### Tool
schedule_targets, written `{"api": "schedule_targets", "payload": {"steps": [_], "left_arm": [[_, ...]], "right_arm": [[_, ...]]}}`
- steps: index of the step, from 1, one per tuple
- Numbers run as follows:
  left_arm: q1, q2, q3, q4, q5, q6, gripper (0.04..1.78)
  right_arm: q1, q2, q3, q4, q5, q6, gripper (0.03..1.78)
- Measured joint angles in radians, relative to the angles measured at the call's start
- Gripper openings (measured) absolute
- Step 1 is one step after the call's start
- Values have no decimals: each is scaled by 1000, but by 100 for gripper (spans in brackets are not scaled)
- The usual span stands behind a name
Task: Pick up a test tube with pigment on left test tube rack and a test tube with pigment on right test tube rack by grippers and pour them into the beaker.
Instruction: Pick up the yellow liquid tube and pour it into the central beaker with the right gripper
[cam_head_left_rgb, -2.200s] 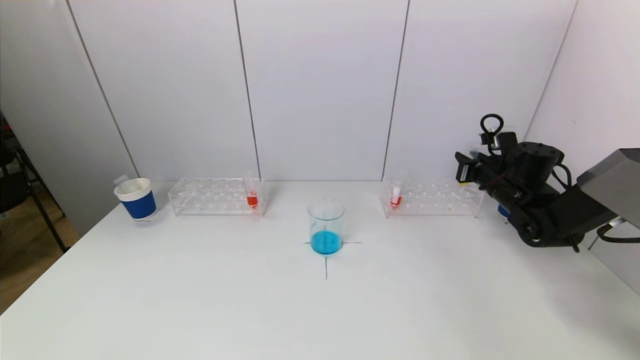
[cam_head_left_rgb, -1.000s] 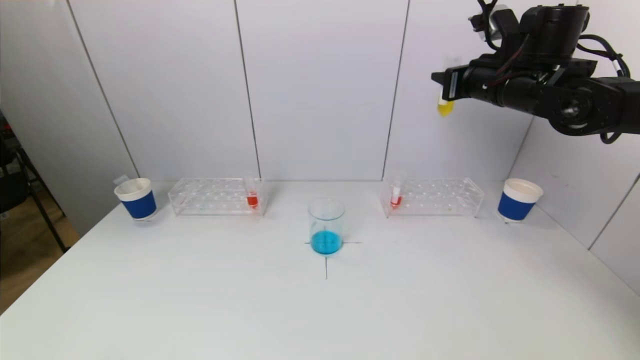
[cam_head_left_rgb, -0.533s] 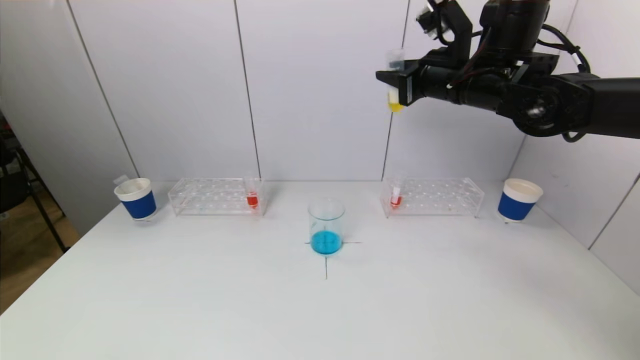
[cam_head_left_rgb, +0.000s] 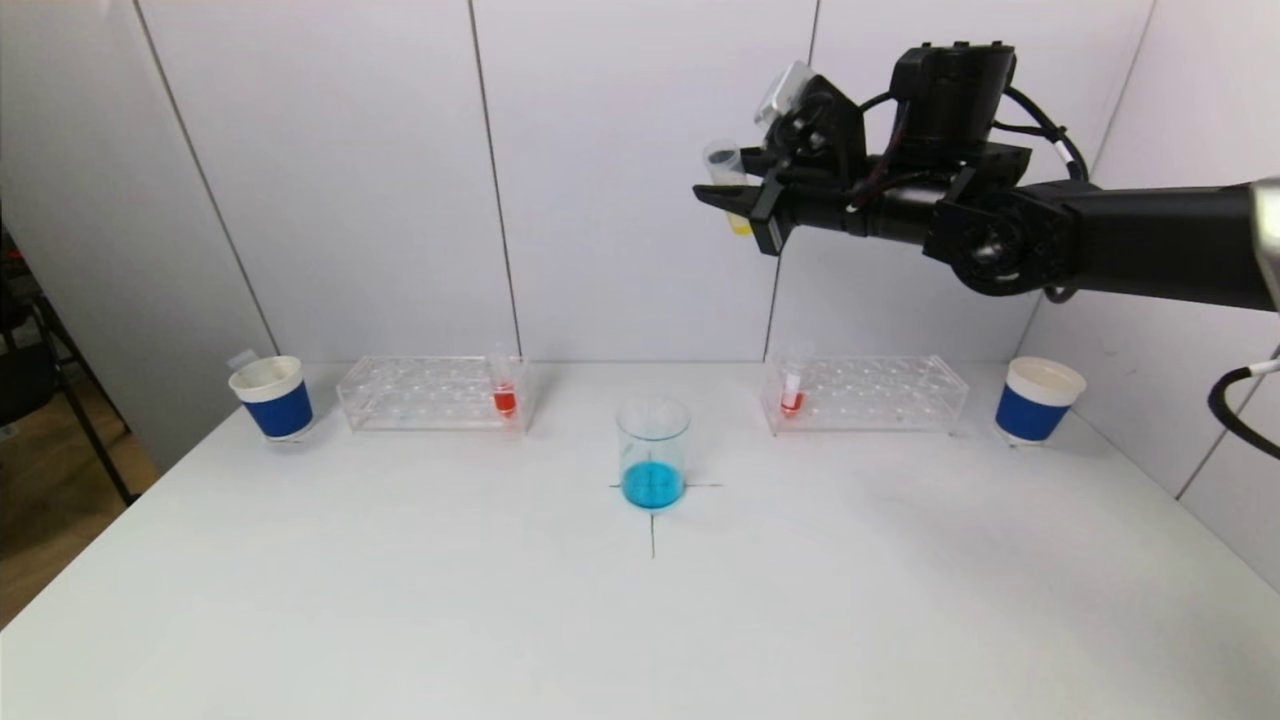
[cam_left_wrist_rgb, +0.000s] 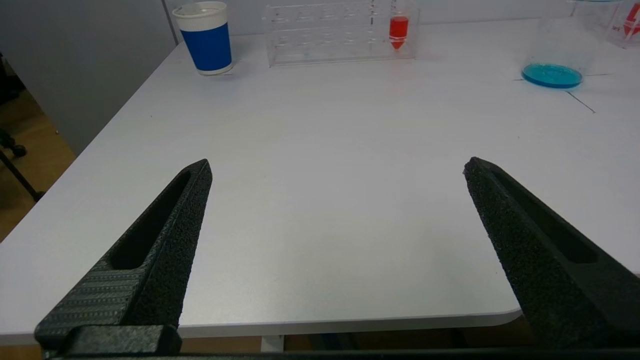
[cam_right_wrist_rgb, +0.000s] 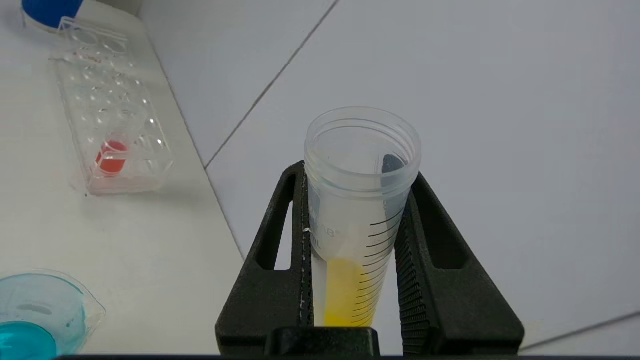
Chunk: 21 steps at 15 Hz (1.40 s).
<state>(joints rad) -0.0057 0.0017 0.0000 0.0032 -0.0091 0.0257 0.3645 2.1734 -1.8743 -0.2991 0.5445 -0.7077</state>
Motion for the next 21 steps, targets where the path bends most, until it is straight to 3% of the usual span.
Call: {"api": "schedule_targets", "payload": {"steps": [3, 7, 10, 14, 19, 21], "left_arm": [[0, 0, 0, 0, 0, 0, 176], [0, 0, 0, 0, 0, 0, 176], [0, 0, 0, 0, 0, 0, 176], [0, 0, 0, 0, 0, 0, 176], [0, 0, 0, 0, 0, 0, 176], [0, 0, 0, 0, 0, 0, 176]], "right_arm": [[4, 65, -15, -5, 50, -129, 52], [25, 146, 6, -89, 142, -230, 52], [37, 170, 65, -146, 177, -313, 52], [53, 176, 141, -222, 204, -434, 52], [61, 179, 169, -233, 219, -613, 52], [61, 179, 180, -240, 227, -652, 52]]}}
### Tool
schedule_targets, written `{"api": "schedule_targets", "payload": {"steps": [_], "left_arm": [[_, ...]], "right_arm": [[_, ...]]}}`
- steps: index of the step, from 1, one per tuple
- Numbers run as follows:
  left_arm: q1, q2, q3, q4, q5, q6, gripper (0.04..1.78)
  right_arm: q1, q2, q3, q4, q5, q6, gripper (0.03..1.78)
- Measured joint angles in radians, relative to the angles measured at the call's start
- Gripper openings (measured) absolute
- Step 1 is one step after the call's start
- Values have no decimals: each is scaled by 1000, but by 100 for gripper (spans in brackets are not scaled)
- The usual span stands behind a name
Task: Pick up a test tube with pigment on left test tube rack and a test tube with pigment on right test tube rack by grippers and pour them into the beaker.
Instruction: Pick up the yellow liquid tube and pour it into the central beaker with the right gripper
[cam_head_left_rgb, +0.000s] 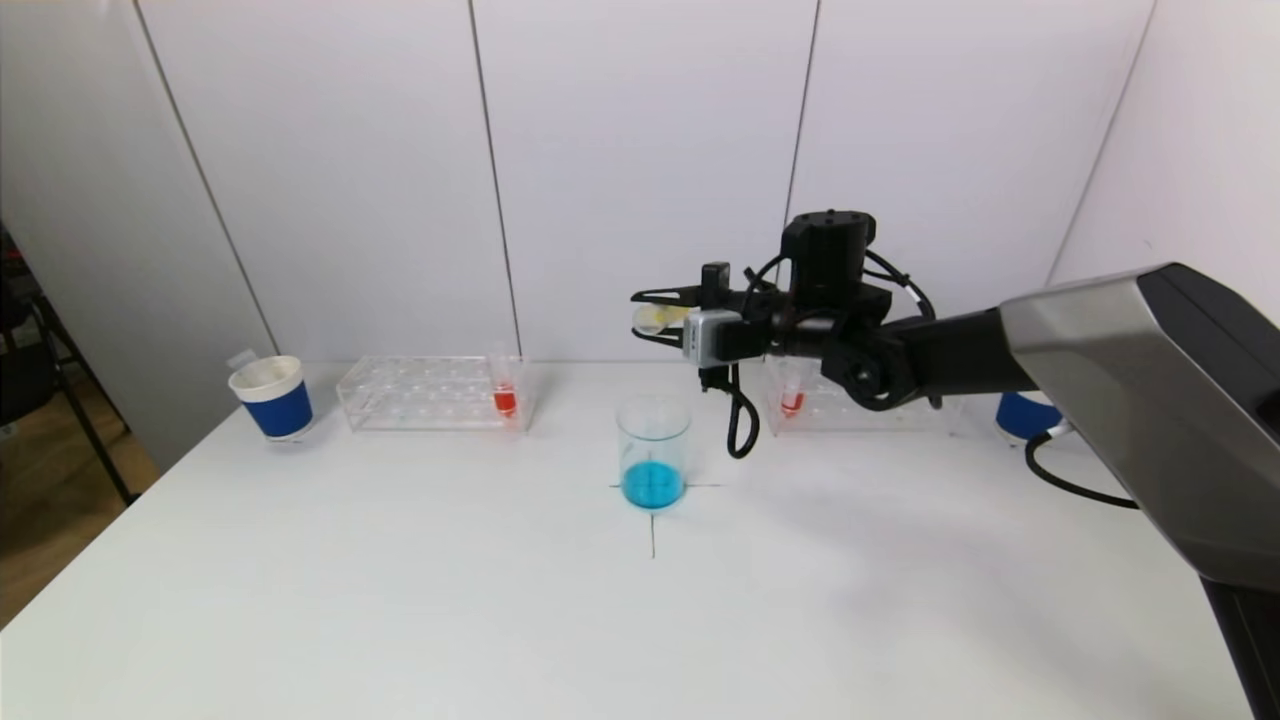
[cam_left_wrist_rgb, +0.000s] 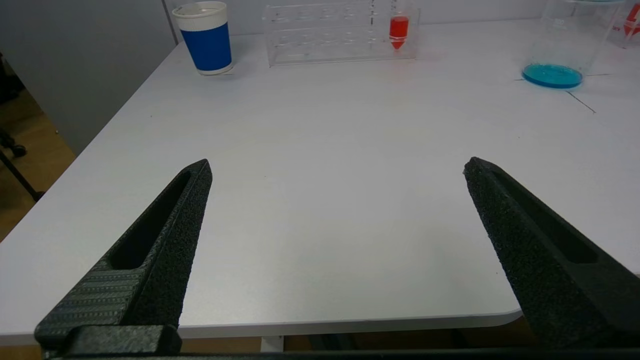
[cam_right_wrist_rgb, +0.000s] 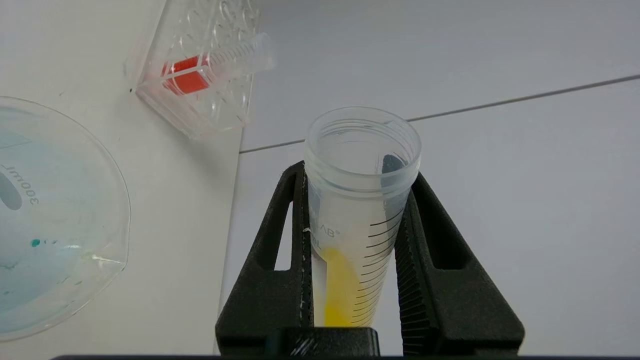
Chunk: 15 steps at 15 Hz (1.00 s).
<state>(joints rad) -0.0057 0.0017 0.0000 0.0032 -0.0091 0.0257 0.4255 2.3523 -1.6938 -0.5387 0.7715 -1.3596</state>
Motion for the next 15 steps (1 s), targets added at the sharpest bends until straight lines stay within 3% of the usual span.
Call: {"api": "schedule_targets", "payload": {"steps": [5, 9, 15], "left_arm": [[0, 0, 0, 0, 0, 0, 176], [0, 0, 0, 0, 0, 0, 176], [0, 0, 0, 0, 0, 0, 176]], "right_arm": [[-13, -1, 59, -49, 33, -101, 52], [-28, -6, 100, -63, 43, -228, 52], [-30, -22, 124, -55, 43, -302, 52]]}}
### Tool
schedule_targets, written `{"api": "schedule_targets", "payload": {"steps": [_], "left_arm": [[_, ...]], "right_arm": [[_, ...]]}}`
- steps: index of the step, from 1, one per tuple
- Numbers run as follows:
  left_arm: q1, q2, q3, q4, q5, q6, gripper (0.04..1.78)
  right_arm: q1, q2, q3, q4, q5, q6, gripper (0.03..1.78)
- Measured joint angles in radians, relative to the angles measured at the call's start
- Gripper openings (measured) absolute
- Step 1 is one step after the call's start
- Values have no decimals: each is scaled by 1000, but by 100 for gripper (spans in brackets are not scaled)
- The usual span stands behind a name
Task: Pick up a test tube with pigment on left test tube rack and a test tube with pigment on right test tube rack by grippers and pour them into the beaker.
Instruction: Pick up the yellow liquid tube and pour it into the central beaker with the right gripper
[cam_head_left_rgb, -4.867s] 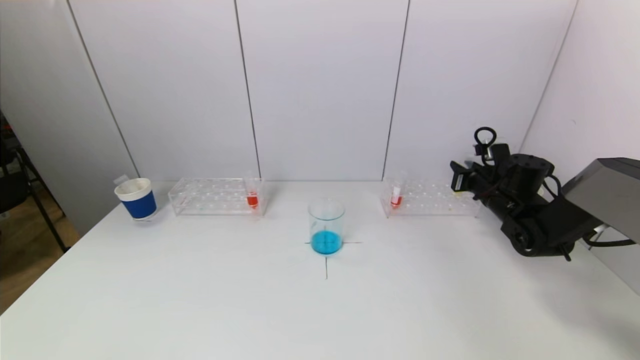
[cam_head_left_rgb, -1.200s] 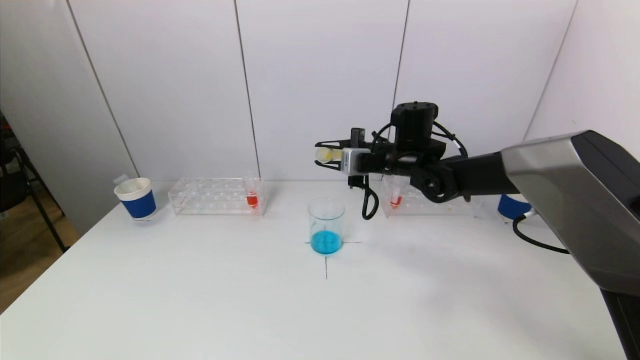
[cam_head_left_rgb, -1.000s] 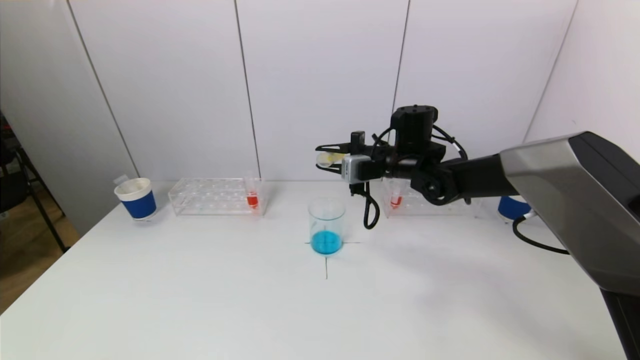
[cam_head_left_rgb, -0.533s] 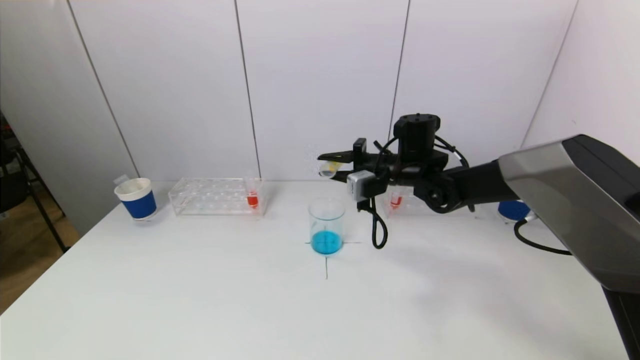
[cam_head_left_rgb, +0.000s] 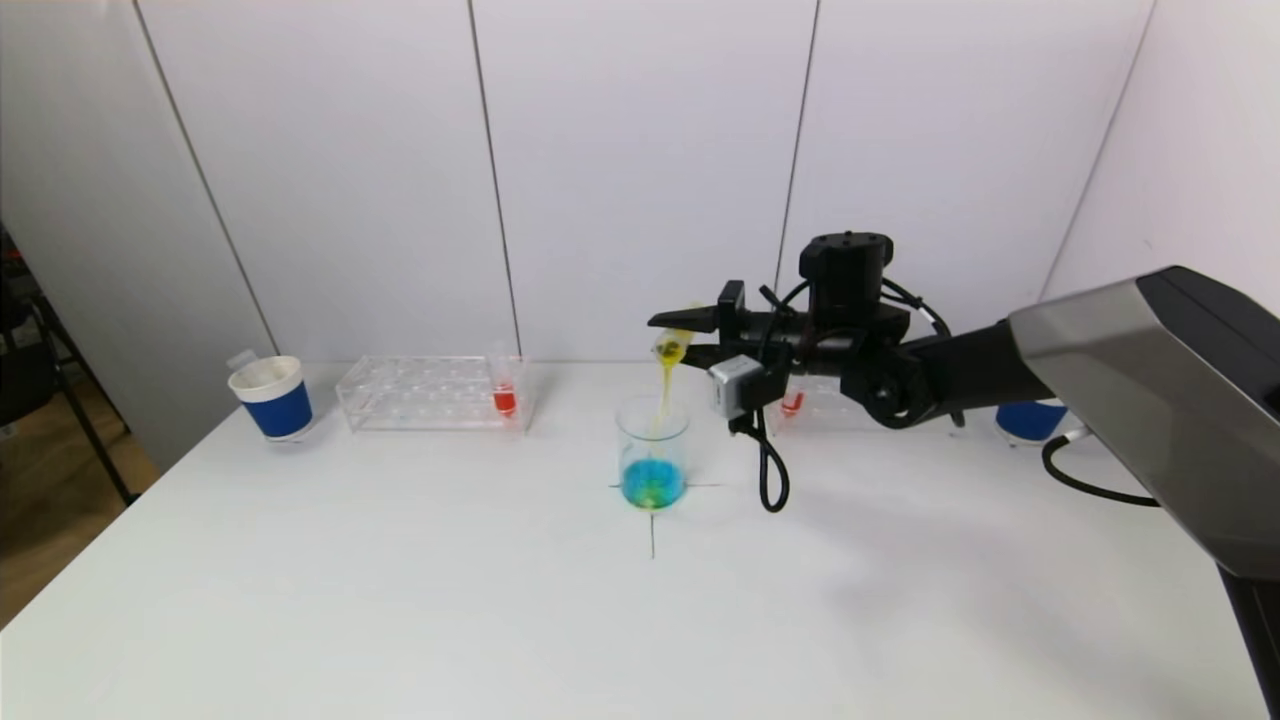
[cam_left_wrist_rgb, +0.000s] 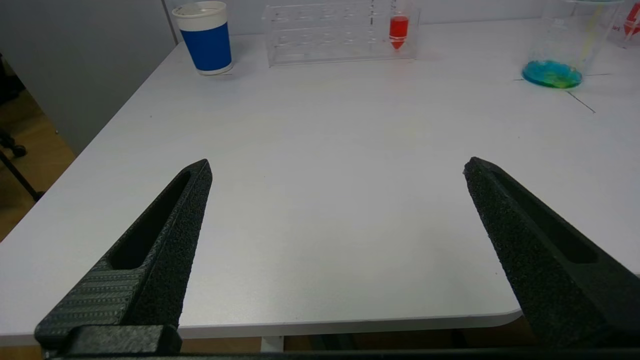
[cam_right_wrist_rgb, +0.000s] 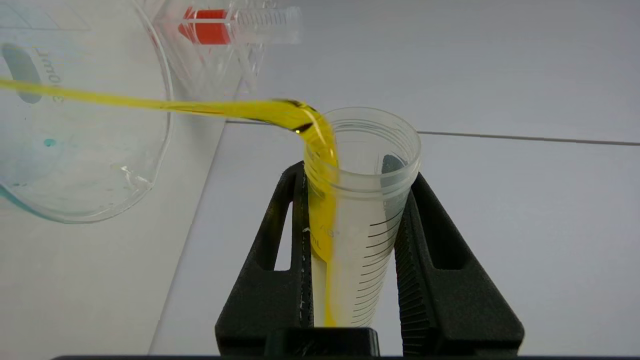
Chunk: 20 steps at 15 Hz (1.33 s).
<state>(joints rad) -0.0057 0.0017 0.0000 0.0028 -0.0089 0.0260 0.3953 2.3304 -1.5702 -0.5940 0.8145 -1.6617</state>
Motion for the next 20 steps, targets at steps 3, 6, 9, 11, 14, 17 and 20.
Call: {"api": "schedule_targets", "payload": {"steps": [3, 6, 9, 11, 14, 17, 20], "left_arm": [[0, 0, 0, 0, 0, 0, 176], [0, 0, 0, 0, 0, 0, 176], [0, 0, 0, 0, 0, 0, 176], [0, 0, 0, 0, 0, 0, 176], [0, 0, 0, 0, 0, 0, 176], [0, 0, 0, 0, 0, 0, 176], [0, 0, 0, 0, 0, 0, 176]], "right_arm": [[-2, -4, 13, 2, -5, -23, 52], [-3, -3, 13, 3, -11, -25, 52], [-5, -2, 6, 35, -13, -79, 52], [-3, -2, 1, 50, -14, -107, 52], [0, -3, -1, 51, -16, -137, 52], [5, -3, -2, 55, -23, -166, 52], [6, -7, -16, 84, -33, -213, 52]]}}
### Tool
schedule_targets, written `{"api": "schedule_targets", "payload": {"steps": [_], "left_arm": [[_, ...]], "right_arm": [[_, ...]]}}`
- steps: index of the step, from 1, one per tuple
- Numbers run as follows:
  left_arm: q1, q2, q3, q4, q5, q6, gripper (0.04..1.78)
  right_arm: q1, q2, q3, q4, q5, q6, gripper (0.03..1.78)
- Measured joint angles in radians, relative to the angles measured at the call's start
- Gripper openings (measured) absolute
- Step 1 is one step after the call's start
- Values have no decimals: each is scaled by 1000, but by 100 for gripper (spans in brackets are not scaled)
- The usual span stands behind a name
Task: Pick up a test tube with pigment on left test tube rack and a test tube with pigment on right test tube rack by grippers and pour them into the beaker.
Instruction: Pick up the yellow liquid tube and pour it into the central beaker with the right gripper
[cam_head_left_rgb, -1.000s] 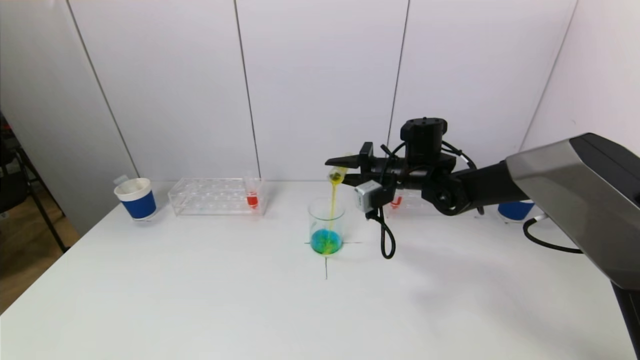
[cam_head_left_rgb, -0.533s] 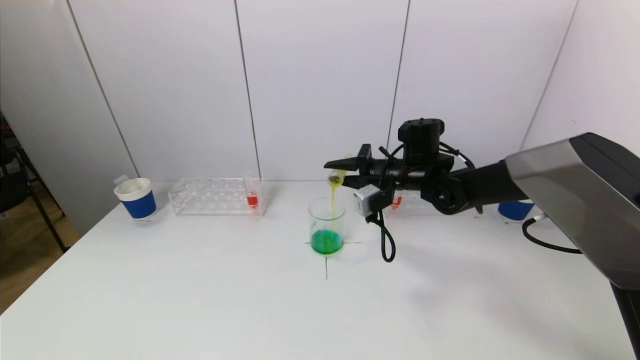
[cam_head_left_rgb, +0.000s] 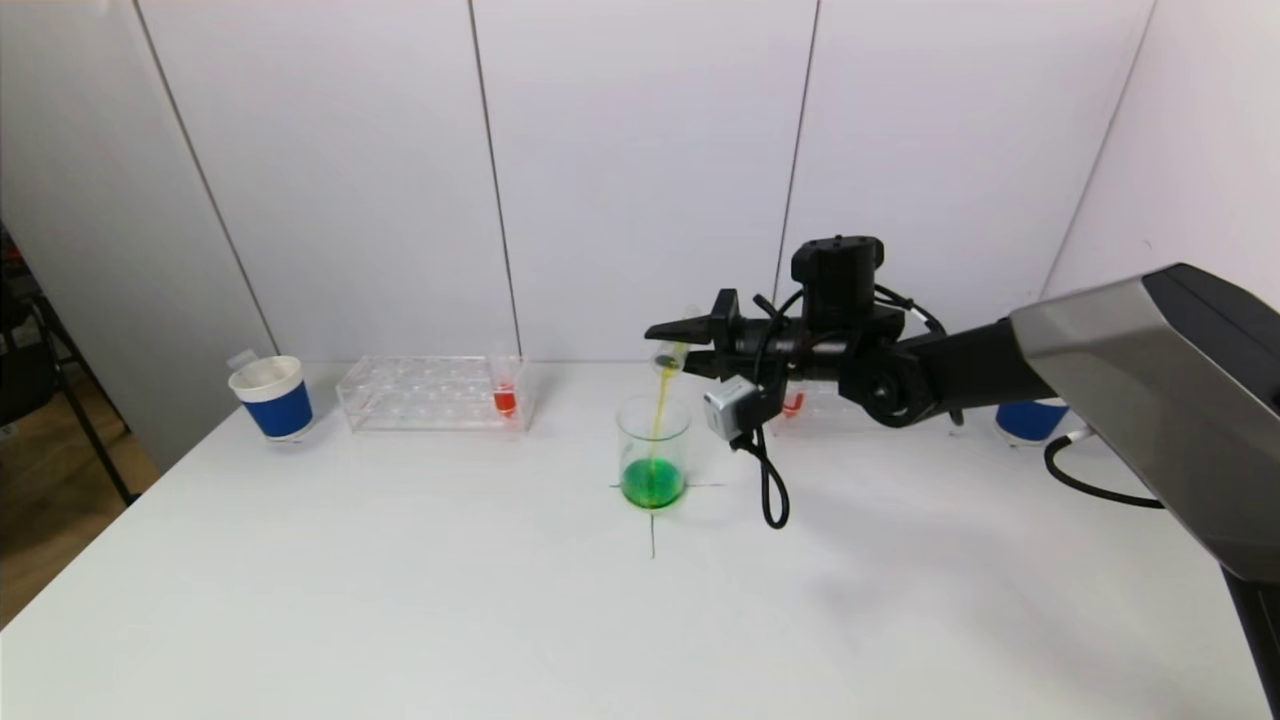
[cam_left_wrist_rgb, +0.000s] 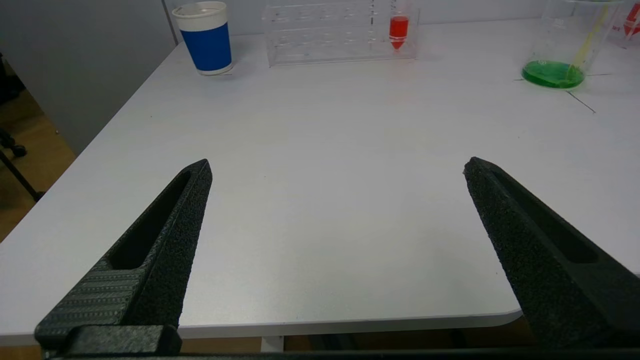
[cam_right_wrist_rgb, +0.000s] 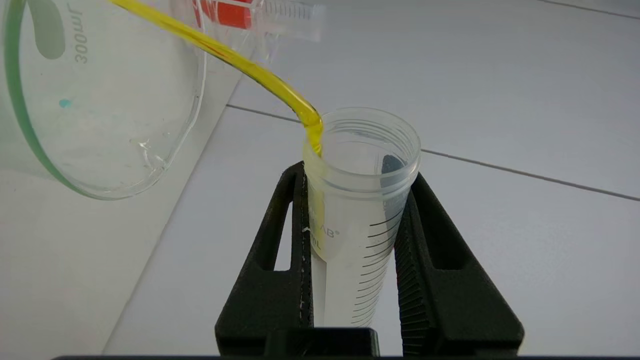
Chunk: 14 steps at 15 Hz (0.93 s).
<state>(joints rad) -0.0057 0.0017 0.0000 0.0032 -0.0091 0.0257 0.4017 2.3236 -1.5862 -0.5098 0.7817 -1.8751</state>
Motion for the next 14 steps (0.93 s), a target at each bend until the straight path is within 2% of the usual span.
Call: {"api": "schedule_targets", "payload": {"steps": [9, 11, 14], "left_arm": [[0, 0, 0, 0, 0, 0, 176], [0, 0, 0, 0, 0, 0, 176], [0, 0, 0, 0, 0, 0, 176]], "right_arm": [[5, -2, -83, 80, -35, -119, 52], [7, 0, -103, 94, -58, -157, 52], [11, 1, -113, 99, -64, -173, 52]]}}
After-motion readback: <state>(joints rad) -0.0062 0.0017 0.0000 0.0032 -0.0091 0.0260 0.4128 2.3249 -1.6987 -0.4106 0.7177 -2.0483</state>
